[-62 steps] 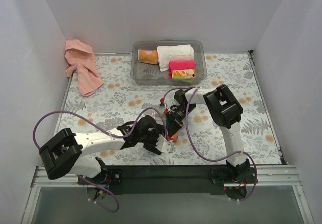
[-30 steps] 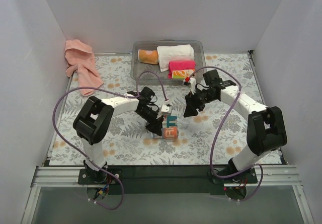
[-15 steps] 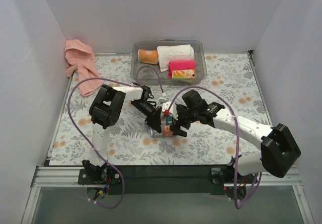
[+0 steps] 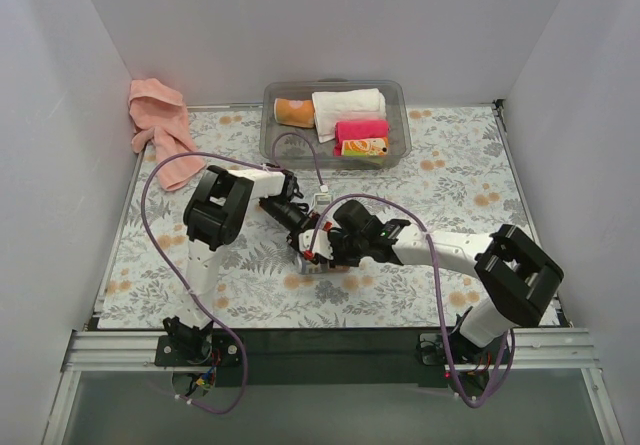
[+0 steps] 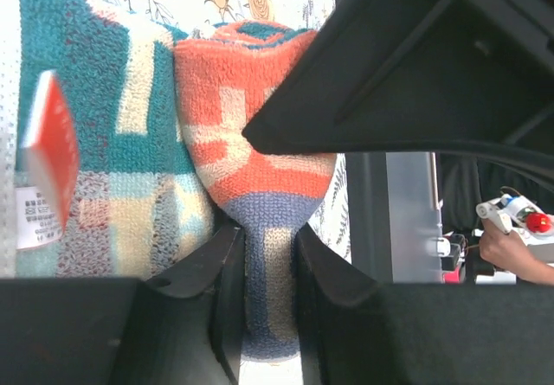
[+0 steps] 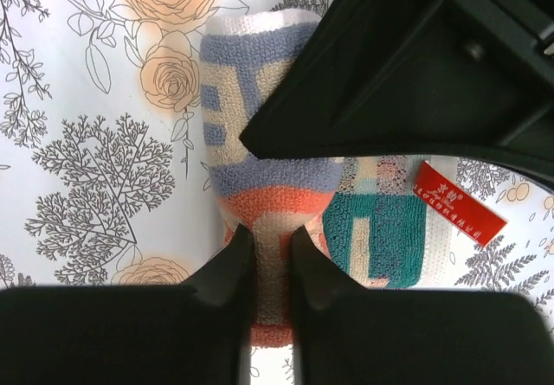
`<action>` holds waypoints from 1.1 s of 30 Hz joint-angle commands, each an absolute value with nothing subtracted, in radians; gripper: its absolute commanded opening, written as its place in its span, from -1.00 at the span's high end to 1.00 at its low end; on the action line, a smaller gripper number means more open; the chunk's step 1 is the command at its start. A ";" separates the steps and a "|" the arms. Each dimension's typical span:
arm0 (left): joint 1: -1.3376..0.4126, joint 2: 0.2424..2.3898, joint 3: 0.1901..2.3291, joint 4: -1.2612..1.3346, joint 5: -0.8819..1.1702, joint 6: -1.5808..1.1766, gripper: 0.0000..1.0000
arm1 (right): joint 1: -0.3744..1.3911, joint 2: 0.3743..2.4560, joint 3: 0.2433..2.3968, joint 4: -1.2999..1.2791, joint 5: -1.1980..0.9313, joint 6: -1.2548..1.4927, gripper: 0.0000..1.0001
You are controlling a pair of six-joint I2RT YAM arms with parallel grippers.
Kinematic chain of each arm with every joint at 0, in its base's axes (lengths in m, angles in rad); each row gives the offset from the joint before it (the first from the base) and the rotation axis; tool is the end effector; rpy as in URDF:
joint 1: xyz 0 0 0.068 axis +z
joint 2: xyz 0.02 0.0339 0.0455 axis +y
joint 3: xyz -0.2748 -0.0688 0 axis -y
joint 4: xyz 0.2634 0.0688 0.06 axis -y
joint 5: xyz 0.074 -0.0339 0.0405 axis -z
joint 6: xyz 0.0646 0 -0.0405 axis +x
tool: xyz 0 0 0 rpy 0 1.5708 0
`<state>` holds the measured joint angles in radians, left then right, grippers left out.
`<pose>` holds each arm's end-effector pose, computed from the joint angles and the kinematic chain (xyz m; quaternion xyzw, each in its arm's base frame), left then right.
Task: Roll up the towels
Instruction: Roll the towel
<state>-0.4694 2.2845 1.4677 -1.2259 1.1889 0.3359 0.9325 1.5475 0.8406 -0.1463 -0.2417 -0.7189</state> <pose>0.3112 -0.2251 0.0829 -0.1952 -0.7924 0.5304 0.2296 0.1918 0.2845 0.1598 -0.7119 0.5991 0.1494 0.3346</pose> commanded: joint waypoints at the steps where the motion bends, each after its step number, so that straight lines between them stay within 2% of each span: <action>1: -0.456 2.303 1.463 -1.111 0.996 0.371 0.57 | 0.940 1.595 0.805 -0.147 -0.241 -0.739 0.79; 2: -0.453 2.290 1.462 -1.086 0.997 0.364 0.47 | 0.939 1.592 0.804 -0.159 -0.271 -0.739 0.97; 4: -0.443 2.229 1.436 -1.048 1.000 0.329 0.23 | 0.936 1.571 0.808 -0.217 -0.311 -0.735 0.97; 7: -0.417 2.116 1.375 -0.976 1.009 0.301 0.03 | 0.919 1.560 0.836 -0.328 -0.389 -0.726 0.97; 9: -0.396 2.025 1.345 -0.943 1.012 0.290 -0.04 | 0.901 1.572 0.866 -0.383 -0.463 -0.712 0.97; 11: -0.371 1.967 1.302 -0.927 0.996 0.291 -0.28 | 0.859 1.581 0.880 -0.439 -0.555 -0.686 0.97; 16: -0.299 1.809 1.240 -0.870 0.945 0.276 -0.31 | 0.776 1.693 0.975 -0.538 -0.704 -0.632 0.97; 22: -0.301 1.446 1.004 -0.626 0.813 0.248 -0.36 | 0.706 1.917 1.139 -0.661 -0.814 -0.577 0.97; 27: -0.483 1.191 0.798 -0.500 0.626 0.285 -0.38 | 0.654 2.075 1.236 -0.773 -0.951 -0.607 0.97; 33: -0.764 1.091 0.615 -0.327 0.402 0.316 -0.45 | 0.621 2.206 1.322 -0.871 -1.011 -0.663 0.97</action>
